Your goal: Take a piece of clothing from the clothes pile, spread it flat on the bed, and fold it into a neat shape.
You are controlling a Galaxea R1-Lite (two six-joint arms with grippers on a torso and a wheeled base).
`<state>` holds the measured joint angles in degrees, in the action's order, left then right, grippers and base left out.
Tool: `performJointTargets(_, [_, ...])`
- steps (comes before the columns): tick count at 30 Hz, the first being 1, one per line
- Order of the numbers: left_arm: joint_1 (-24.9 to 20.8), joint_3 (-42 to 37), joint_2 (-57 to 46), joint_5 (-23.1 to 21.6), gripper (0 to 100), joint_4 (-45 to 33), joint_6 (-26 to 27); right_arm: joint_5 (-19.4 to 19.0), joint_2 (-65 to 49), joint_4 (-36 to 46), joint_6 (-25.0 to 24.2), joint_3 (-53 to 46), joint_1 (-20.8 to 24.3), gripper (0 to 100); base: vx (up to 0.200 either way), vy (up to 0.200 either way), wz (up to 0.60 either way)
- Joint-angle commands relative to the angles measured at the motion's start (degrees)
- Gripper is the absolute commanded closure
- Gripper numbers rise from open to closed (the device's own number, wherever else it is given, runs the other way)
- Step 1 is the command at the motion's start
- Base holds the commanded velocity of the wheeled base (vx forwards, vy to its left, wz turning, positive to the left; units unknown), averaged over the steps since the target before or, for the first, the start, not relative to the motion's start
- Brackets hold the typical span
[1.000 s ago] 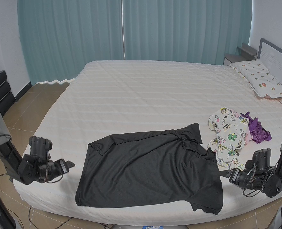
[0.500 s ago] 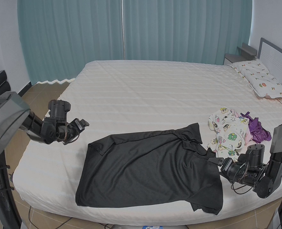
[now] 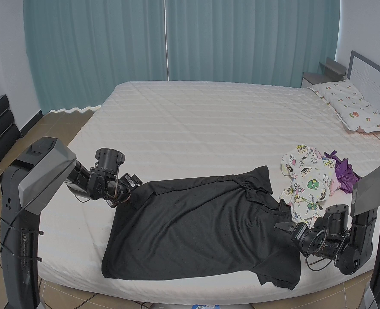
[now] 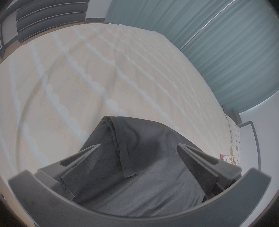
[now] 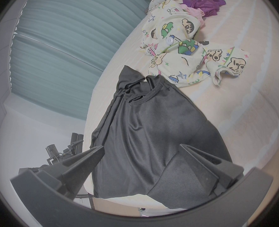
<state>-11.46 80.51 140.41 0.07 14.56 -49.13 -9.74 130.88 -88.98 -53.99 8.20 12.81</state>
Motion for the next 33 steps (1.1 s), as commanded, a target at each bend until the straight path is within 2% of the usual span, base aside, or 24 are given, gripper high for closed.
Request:
performJointTargets(1, [-1.02,0.79,1.71,0.01,0,0.21,0.09,-0.02,1.13,-0.93,0.03,0.15,0.46,0,0.000,0.000,0.00])
performJointTargets(27, [-3.48,2.02,4.34,0.72,0,0.30,0.44,-0.02,1.84,-0.93,0.03,1.02,0.46,0,0.000,0.000,0.00])
performJointTargets(28, [-3.48,2.02,4.34,0.72,100,0.39,0.44,-0.02,1.92,-0.93,0.03,1.02,0.46,0,0.000,0.000,0.00])
performJointTargets(33, [-3.39,2.29,4.43,1.42,100,0.47,0.17,-0.02,2.19,-0.93,0.03,1.02,0.46,0,0.000,0.000,0.00])
